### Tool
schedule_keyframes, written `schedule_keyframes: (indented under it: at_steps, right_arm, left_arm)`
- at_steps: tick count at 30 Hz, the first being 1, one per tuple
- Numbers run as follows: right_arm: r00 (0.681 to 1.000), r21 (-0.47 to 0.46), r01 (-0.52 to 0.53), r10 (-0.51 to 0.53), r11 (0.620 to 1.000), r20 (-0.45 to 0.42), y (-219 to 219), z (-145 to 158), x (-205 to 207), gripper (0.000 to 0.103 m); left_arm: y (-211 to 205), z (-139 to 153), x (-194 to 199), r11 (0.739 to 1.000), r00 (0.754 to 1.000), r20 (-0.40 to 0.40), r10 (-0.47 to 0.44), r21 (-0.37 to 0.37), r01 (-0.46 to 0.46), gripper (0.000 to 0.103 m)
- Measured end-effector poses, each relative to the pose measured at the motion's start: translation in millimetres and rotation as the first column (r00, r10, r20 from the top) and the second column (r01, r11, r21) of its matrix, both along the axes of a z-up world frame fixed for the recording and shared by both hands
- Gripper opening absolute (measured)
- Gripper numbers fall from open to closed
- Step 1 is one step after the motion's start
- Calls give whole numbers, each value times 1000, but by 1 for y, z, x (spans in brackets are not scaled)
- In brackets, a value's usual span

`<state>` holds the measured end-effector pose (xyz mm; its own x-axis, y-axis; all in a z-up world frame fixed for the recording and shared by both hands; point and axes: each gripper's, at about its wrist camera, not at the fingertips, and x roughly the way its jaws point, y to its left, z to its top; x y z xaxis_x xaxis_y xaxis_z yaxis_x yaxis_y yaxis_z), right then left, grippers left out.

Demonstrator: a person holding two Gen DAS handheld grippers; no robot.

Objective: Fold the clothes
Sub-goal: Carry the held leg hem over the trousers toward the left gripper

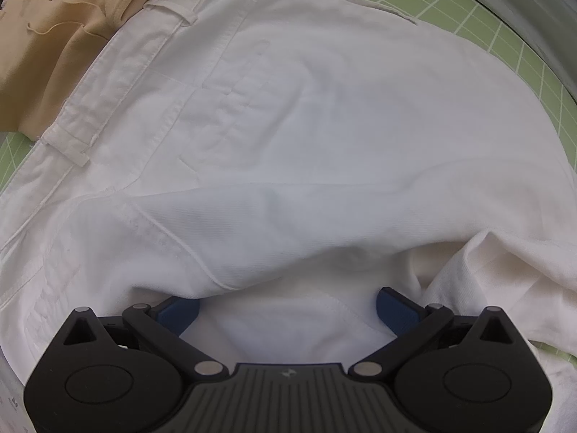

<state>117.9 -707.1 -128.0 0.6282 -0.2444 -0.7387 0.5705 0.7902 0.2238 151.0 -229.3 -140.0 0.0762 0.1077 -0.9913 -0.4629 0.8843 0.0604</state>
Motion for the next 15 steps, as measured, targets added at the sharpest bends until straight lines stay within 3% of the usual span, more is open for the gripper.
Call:
schedule_keyframes:
  at_steps: [4,6,8,11,12,13,14,15]
  right_arm:
    - [999,-38,46,-46,998,18,2,22,-83,6]
    - [996,-47,77,-78,996,-30,3,22,-127,6]
    - [987,12,126,-124,992,-99,-1,7,-168,8]
    - [945,36,249,-234,968,-230,-5,-11,-205,8]
    - [936,33,279,-264,960,-233,-7,-10,-213,9]
    - [930,23,307,-295,951,-218,-11,-5,-215,12]
    - [923,10,335,-327,942,-201,-15,1,-216,26]
    - [923,-18,347,-345,938,-171,-20,9,-213,47]
  left_arm:
    - [-2,1,-1,1000,1000,-2,5,-4,-5,103]
    - [-3,2,-2,1000,1000,-2,6,-5,-6,103]
    - [-5,3,-3,1000,1000,-3,14,-5,-14,103]
    - [-6,4,-4,999,999,-13,34,-15,-34,103]
    - [-6,4,-4,999,999,-17,41,-20,-41,103]
    - [-6,4,-4,999,999,-21,47,-24,-47,103]
    - [-6,5,-4,998,998,-24,52,-28,-53,103]
    - [-6,5,-4,998,998,-26,55,-29,-56,103]
